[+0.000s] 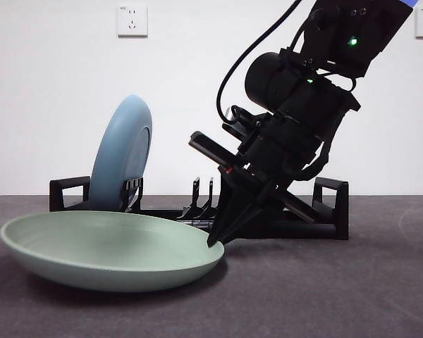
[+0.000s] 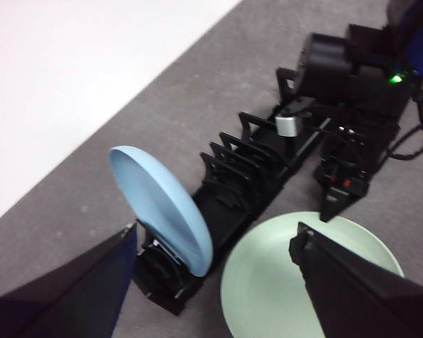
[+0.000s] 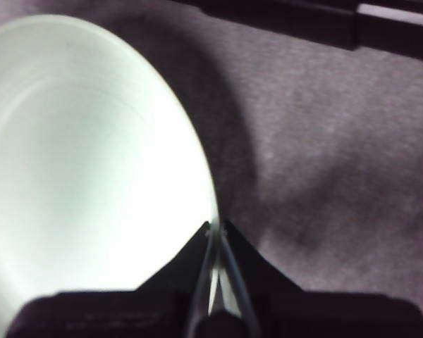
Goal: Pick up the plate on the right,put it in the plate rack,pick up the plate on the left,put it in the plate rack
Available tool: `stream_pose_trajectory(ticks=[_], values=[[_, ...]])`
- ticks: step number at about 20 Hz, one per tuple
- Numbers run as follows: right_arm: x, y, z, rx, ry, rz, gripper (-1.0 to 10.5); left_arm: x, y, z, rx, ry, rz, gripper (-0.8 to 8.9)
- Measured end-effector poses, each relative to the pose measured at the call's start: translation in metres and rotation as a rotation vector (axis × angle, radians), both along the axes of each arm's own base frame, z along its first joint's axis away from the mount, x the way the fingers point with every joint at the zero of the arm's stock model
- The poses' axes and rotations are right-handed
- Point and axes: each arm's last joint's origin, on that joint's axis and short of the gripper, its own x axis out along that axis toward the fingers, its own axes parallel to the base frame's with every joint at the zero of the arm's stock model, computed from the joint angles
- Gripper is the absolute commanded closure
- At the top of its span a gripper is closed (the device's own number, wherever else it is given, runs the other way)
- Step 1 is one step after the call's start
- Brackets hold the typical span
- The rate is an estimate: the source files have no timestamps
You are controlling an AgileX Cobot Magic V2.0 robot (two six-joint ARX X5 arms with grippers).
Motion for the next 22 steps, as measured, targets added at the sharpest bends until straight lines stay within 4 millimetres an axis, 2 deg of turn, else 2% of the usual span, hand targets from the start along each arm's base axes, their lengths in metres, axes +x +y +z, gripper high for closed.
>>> stream_pose_trajectory(ticks=[4, 6, 12, 15, 18, 22], values=[[-0.002, -0.002, 0.002, -0.018, 0.017, -0.003, 9.6, 0.0, -0.018, -0.006, 0.025, 0.047, -0.112, 4.4], [-0.008, -0.006, 0.011, -0.04, 0.039, -0.006, 9.6, -0.001, -0.032, -0.012, 0.057, 0.082, -0.183, 4.4], [-0.034, -0.028, 0.076, -0.097, -0.089, -0.071, 9.6, -0.017, -0.09, -0.046, 0.26, 0.221, -0.425, 4.4], [-0.046, -0.041, 0.101, -0.072, -0.13, -0.086, 9.6, -0.028, -0.117, -0.064, 0.374, 0.229, -0.476, 4.4], [-0.056, -0.053, 0.118, -0.06, -0.15, -0.101, 9.6, -0.034, -0.137, -0.081, 0.496, 0.196, -0.45, 4.41], [-0.072, -0.065, 0.134, -0.061, -0.151, -0.1, 9.6, -0.031, -0.149, -0.097, 0.582, 0.178, -0.396, 4.41]])
